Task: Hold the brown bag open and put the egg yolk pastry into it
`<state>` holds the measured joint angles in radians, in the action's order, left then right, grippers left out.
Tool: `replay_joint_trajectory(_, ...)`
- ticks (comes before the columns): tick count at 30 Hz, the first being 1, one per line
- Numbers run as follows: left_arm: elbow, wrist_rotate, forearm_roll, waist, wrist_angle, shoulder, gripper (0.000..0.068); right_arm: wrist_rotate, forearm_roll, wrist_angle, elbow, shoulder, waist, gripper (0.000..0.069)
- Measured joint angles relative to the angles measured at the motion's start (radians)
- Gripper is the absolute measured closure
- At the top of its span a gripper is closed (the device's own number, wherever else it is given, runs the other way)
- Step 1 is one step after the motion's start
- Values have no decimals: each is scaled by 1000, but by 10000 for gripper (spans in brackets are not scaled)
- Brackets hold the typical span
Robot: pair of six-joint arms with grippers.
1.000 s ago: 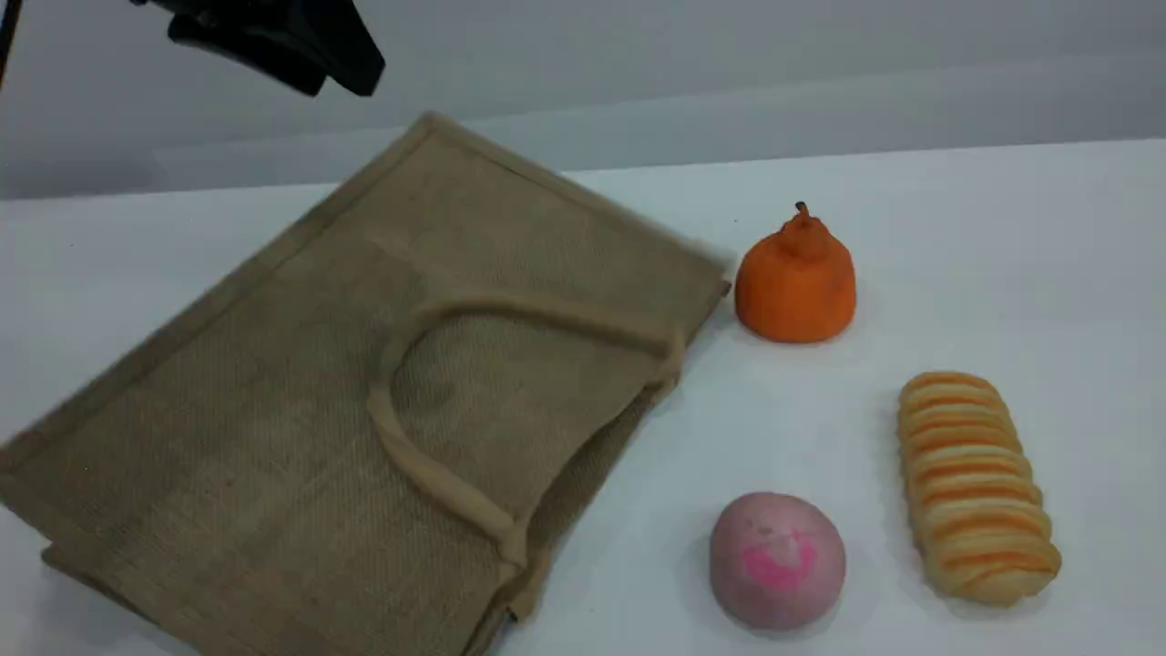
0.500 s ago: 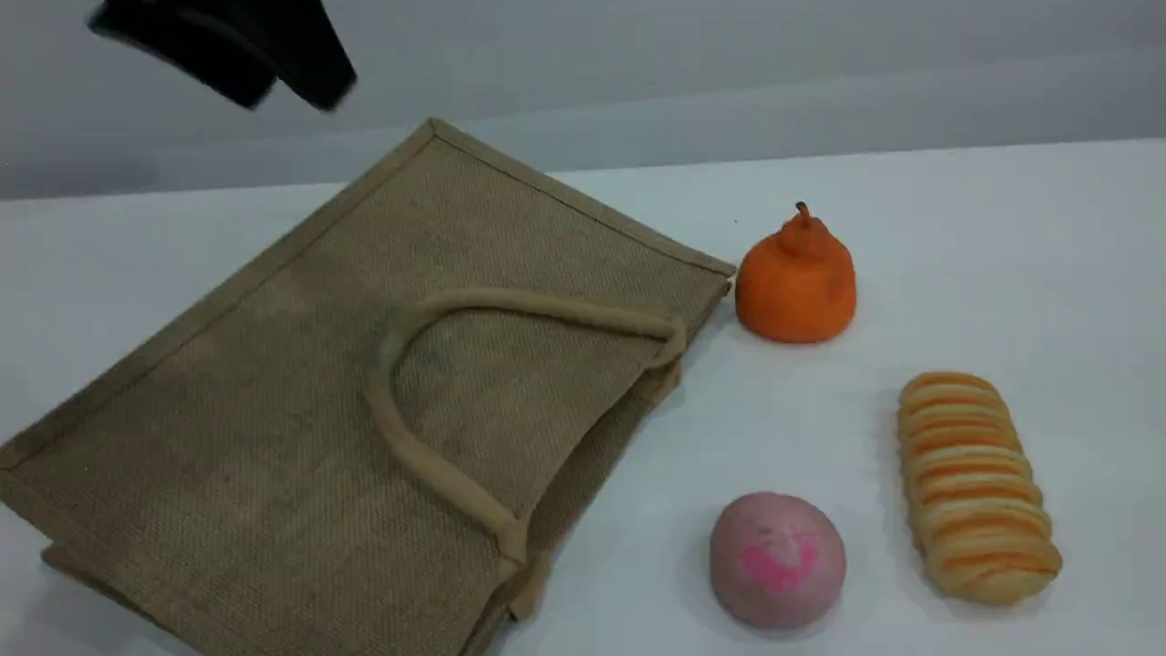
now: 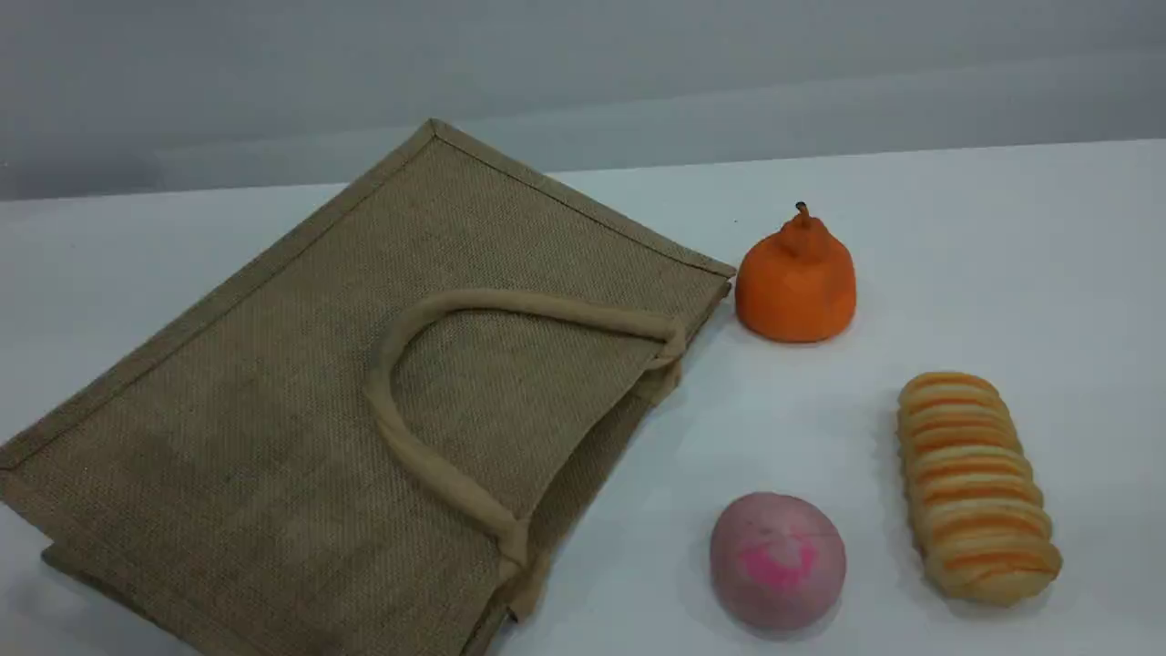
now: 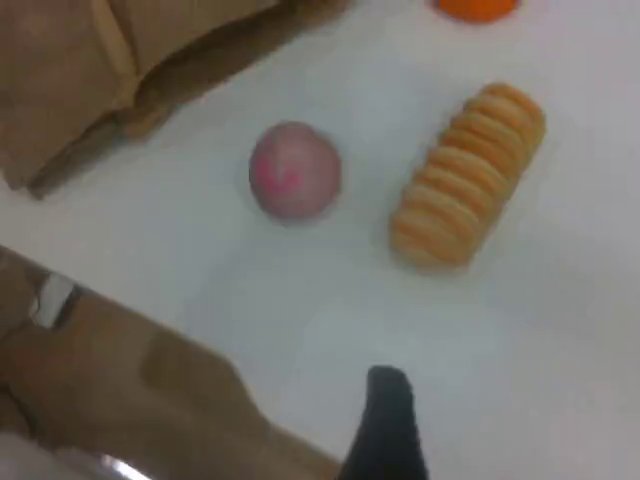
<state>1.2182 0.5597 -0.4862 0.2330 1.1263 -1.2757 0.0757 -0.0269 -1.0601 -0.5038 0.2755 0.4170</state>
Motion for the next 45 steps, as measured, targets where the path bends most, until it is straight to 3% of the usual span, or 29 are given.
replay_joint_trajectory(7, -180, 0, -8, 0, 17, 245, 125, 1, 8, -7, -3, -191, 0, 176)
replay_joint_trajectory(13, -331, 0, -8, 0, -73, 477, 125, 1, 8, -7, -3, -207, 0, 176)
replay_joint_trajectory(18, -418, -46, 6, 0, -79, 656, 125, 1, 8, -4, -3, -206, 0, 176)
replay_joint_trajectory(22, -499, -83, 56, 0, -75, 779, 125, 0, 8, -4, -3, -206, 0, 176)
replay_joint_trajectory(29, -605, -253, 189, 0, -40, 951, 125, -1, 8, -4, -3, -206, 0, 176)
replay_joint_trajectory(38, -618, -457, 402, 0, 100, 1078, 125, 0, 7, -4, -3, -206, 0, 178)
replay_joint_trajectory(45, -618, -504, 409, 0, 76, 1141, 125, 0, 7, -4, -3, -206, 0, 179)
